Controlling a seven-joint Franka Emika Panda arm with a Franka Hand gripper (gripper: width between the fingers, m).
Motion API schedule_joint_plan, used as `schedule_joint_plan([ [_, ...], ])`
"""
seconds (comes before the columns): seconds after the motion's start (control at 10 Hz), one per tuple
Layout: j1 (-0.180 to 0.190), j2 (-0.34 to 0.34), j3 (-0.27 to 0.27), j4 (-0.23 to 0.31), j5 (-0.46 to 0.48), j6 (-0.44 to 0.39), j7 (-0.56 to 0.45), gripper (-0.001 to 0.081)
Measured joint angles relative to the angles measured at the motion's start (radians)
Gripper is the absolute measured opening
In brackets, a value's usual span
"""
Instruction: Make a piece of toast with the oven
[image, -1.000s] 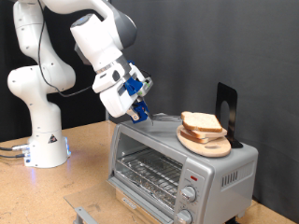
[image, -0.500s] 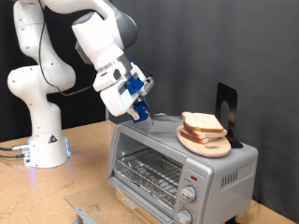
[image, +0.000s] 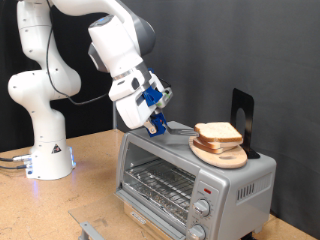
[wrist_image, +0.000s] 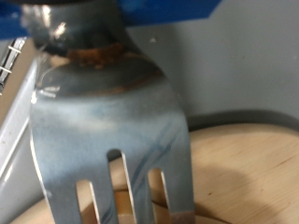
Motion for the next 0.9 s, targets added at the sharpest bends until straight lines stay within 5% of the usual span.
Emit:
schedule_joint_plan([
  [0.9,0.005,0.092,0.059,0.104,-0.023,0.0,0.018,0.0459],
])
